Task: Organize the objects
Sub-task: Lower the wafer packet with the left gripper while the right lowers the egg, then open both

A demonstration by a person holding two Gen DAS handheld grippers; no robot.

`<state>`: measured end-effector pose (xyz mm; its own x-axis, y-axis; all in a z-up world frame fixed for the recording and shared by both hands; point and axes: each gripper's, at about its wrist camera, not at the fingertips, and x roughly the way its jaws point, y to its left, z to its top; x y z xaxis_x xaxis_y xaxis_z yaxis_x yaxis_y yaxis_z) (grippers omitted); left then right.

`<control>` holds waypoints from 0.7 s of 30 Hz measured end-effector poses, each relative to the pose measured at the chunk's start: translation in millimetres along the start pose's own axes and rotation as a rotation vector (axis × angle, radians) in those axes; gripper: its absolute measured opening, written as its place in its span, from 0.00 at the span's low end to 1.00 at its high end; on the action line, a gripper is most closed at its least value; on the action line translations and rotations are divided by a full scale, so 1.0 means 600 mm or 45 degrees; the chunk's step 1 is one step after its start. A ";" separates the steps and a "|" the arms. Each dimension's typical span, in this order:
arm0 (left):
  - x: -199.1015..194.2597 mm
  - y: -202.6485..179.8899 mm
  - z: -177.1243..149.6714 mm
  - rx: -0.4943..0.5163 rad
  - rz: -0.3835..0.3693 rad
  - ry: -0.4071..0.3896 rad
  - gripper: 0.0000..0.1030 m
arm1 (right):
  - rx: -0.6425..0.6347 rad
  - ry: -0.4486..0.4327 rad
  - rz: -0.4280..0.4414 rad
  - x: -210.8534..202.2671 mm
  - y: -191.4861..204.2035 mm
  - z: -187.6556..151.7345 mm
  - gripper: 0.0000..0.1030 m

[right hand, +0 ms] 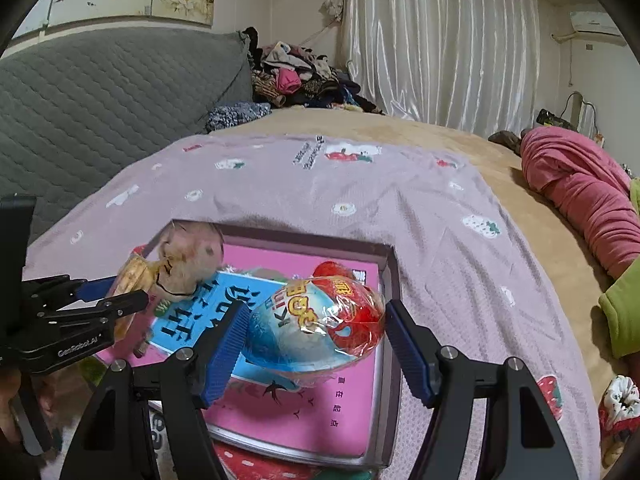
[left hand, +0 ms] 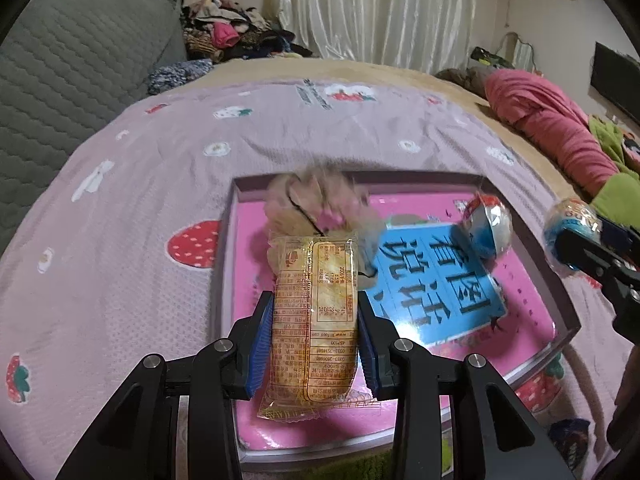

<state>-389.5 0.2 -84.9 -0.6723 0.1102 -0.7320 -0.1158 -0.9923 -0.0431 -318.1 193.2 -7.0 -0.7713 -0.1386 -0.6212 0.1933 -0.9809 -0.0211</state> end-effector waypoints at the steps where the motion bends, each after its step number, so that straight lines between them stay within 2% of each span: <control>1: 0.005 -0.002 -0.002 0.007 0.007 0.006 0.38 | -0.003 0.012 0.003 0.006 -0.001 -0.003 0.68; 21: 0.043 0.008 -0.012 0.003 -0.010 0.076 0.38 | -0.077 0.189 -0.028 0.080 0.022 -0.040 0.68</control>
<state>-402.5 -1.9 -108.9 -0.6267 0.1145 -0.7708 -0.1226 -0.9913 -0.0476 -338.1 177.0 -55.6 -0.6785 -0.0910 -0.7290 0.2171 -0.9728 -0.0806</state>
